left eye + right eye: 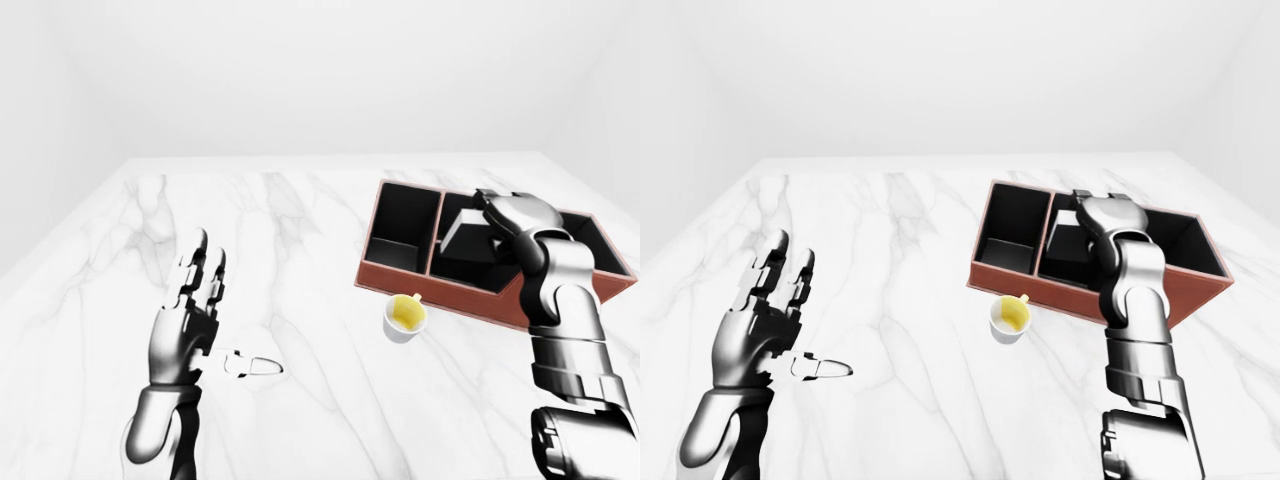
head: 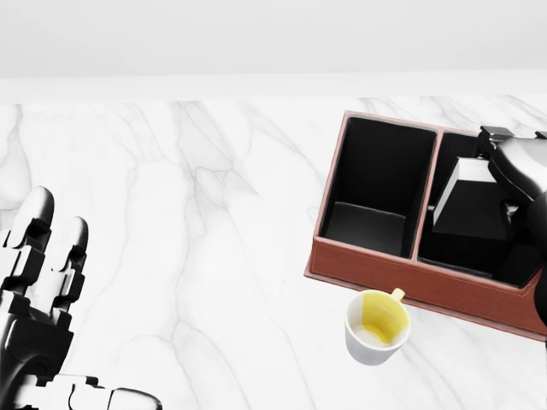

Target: Pick up the book and place it in the caddy.

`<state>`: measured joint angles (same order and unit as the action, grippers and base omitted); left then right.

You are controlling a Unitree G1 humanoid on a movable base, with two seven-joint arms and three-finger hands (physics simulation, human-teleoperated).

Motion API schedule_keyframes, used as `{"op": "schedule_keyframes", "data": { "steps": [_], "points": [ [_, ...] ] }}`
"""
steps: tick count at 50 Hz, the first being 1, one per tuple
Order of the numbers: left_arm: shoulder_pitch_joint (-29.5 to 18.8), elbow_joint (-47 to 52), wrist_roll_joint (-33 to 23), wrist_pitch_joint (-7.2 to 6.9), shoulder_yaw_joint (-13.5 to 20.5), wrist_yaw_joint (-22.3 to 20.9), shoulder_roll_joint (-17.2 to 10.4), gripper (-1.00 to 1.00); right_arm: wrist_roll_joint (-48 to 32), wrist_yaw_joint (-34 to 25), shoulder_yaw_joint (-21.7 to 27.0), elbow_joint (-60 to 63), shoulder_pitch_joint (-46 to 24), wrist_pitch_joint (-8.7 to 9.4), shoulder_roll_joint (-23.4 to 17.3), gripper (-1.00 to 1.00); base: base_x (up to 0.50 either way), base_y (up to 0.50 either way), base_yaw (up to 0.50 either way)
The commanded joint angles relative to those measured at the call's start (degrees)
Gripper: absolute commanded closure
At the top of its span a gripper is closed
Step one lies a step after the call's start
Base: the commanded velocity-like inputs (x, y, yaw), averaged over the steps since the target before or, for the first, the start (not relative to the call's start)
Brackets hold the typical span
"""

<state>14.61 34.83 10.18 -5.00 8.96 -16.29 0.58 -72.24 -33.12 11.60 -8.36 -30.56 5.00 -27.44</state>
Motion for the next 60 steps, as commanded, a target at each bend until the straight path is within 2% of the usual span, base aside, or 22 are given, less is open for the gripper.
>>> {"op": "schedule_keyframes", "data": {
  "steps": [1, 28, 60],
  "points": [
    [0.1, -0.5, -0.2, 0.0, 0.0, 0.0, 0.1, -1.0, -0.1, 3.7, 0.8, -1.4, -0.6, 0.0, -0.8, 1.0, 0.0, 0.0, 0.0],
    [1.3, 0.3, -0.5, 0.0, 0.7, -0.3, 0.4, -1.0, 4.6, 14.7, -2.0, -17.8, -6.1, 0.0, -1.9, 1.0, 0.0, 0.0, 0.0],
    [1.0, -0.7, -1.4, 0.0, 0.1, 0.0, 0.3, -1.0, 2.9, 18.6, -3.8, -23.8, -7.2, 0.0, -2.5, 1.0, 0.0, 0.0, 0.0]
  ]
}}
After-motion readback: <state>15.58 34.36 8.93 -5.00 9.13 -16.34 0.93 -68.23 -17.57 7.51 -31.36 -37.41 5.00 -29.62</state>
